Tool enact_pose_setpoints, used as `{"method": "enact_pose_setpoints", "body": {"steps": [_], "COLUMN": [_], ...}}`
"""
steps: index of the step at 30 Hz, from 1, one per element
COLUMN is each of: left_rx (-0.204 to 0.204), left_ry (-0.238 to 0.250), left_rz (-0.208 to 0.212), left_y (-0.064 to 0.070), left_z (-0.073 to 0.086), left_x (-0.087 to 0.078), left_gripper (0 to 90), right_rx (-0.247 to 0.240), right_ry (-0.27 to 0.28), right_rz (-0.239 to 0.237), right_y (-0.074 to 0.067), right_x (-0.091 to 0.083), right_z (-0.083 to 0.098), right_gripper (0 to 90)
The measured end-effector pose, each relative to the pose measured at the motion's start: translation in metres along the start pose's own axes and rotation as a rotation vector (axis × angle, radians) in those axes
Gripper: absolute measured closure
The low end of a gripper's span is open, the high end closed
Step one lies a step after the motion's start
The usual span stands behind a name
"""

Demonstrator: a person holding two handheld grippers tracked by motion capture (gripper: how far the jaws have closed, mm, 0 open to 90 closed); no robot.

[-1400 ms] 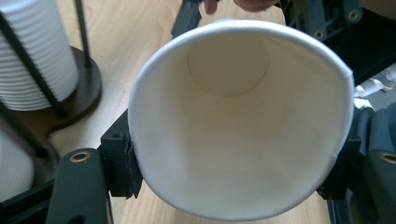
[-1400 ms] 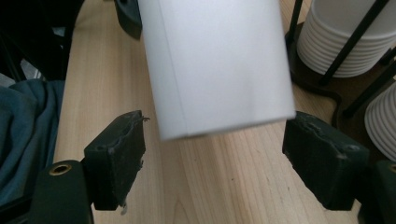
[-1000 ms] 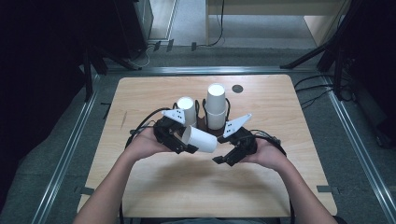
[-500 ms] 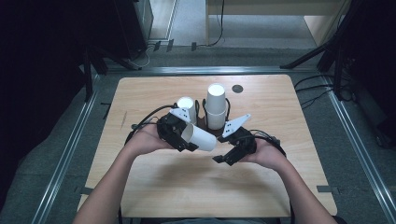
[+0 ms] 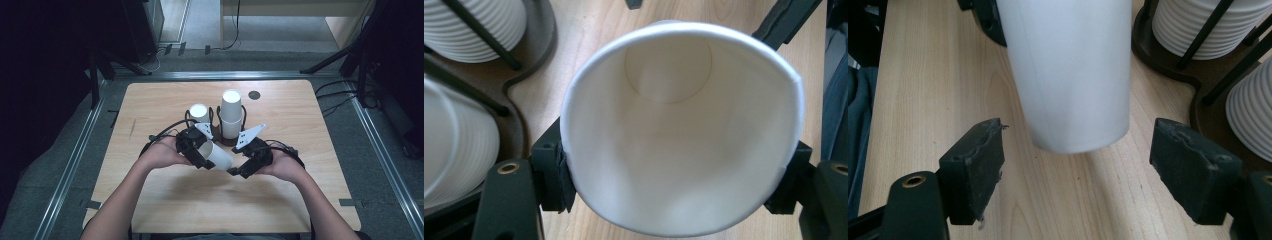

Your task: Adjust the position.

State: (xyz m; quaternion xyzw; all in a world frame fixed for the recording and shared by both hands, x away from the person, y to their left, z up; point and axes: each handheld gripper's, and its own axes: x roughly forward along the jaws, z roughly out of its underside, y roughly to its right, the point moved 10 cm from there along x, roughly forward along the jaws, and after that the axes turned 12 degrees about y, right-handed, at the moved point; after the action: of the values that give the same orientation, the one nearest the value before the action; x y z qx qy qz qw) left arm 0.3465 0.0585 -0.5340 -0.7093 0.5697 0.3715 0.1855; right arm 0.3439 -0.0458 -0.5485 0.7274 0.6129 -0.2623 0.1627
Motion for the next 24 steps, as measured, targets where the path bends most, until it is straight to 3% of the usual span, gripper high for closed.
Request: {"method": "enact_pose_setpoints", "body": {"steps": [12, 24], "left_rx": [0.005, 0.017], "left_ry": [-0.014, -0.012], "left_rz": [0.037, 0.040], "left_y": [0.012, 0.016], "left_z": [-0.004, -0.006], "left_x": [0.011, 0.016], "left_gripper": [26.0, 25.6], "right_rx": [-0.016, -0.040], "right_ry": [-0.021, -0.030], "right_rz": [-0.024, -0.056], "right_y": [-0.006, -0.013], "right_x": [0.008, 0.013], "right_z": [0.002, 0.002], "right_gripper": [24.7, 32.8]}}
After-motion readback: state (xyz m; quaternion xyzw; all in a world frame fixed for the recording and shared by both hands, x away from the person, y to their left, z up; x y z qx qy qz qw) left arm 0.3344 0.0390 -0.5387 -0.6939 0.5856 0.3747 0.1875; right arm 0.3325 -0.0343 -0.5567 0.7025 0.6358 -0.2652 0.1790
